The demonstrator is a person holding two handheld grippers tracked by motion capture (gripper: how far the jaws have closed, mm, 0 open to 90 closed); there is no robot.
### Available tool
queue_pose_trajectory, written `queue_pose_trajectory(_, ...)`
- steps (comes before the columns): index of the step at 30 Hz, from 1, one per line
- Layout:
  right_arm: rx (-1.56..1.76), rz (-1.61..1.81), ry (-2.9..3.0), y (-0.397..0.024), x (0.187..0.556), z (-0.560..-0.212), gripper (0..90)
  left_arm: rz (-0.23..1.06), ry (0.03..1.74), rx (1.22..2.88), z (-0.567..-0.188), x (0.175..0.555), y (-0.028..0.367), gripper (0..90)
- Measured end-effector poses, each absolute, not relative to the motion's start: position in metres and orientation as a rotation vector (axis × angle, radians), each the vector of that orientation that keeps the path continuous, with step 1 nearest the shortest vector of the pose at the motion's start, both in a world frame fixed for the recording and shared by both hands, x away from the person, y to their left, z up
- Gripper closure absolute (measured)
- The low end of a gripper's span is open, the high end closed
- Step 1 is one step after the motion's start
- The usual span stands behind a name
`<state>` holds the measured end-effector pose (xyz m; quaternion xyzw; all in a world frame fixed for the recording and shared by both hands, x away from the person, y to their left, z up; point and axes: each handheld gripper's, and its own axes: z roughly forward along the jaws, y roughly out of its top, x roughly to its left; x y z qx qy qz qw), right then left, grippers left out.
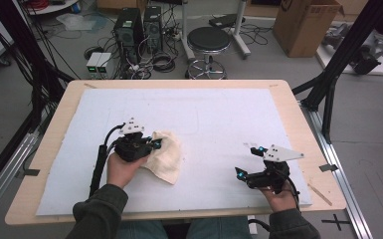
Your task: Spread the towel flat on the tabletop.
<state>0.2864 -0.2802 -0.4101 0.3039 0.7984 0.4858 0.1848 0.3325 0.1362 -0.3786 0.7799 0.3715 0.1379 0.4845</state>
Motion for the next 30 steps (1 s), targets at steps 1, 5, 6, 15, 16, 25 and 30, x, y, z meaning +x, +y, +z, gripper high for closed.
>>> queue_pose_trajectory(1,0.856,1.369,2.25,-0.28,0.286,-0.41,9.0,0.329,0.894,1.894,-0.376,0.332,0.133,84.8)
queue_pose_trajectory(5,0.853,1.372,2.249,-0.28,0.287,-0.41,8.9,0.304,0.867,1.882,-0.368,0.333,0.122,84.8)
queue_pose_trajectory(6,0.855,1.373,2.249,-0.28,0.287,-0.41,9.0,0.3,0.859,1.88,-0.366,0.333,0.118,84.8)
queue_pose_trajectory(15,0.847,1.379,2.249,-0.281,0.287,-0.41,9.0,0.268,0.797,1.878,-0.355,0.339,0.087,84.8)
queue_pose_trajectory(16,0.846,1.378,2.246,-0.281,0.287,-0.41,9.0,0.259,0.785,1.883,-0.356,0.339,0.083,84.8)
queue_pose_trajectory(25,0.842,1.381,2.264,-0.279,0.287,-0.41,9.0,0.312,0.744,2.012,-0.382,0.361,0.064,83.4)
queue_pose_trajectory(30,0.829,1.381,2.274,-0.277,0.289,-0.412,9.0,0.315,0.796,2.096,-0.403,0.384,0.07,82.2)
